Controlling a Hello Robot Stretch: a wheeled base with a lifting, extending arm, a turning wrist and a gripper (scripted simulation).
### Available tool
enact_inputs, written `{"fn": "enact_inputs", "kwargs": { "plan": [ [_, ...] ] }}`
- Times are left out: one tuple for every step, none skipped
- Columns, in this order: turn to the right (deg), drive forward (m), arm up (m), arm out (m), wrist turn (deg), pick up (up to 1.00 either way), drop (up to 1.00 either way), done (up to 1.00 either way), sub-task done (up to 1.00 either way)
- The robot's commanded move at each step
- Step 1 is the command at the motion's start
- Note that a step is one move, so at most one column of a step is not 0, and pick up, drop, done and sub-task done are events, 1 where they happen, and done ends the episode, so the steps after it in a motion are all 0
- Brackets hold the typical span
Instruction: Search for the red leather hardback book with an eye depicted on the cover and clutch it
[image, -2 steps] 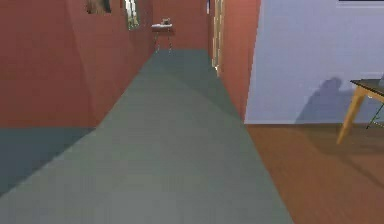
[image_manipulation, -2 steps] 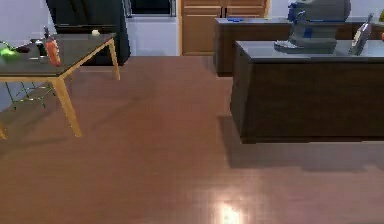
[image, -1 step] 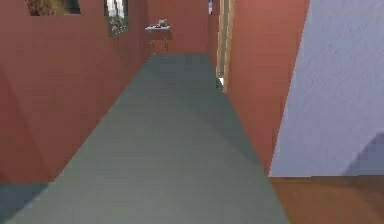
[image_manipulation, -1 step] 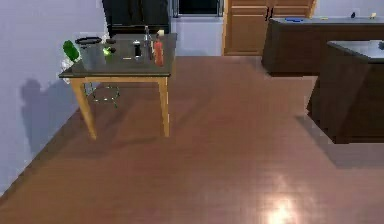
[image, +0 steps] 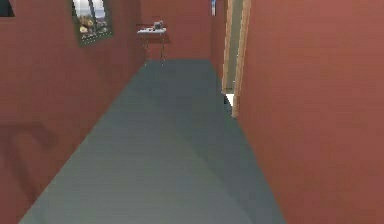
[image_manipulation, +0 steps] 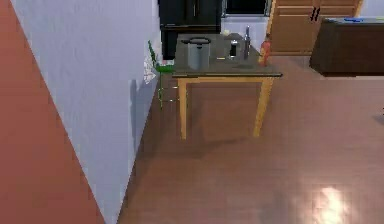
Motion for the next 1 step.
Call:
{"fn": "enact_inputs", "kwargs": {
  "plan": [
    [0.0,1.0,0.0,0.0,0.0,0.0,0.0,0.0,0.0]
  ]
}}
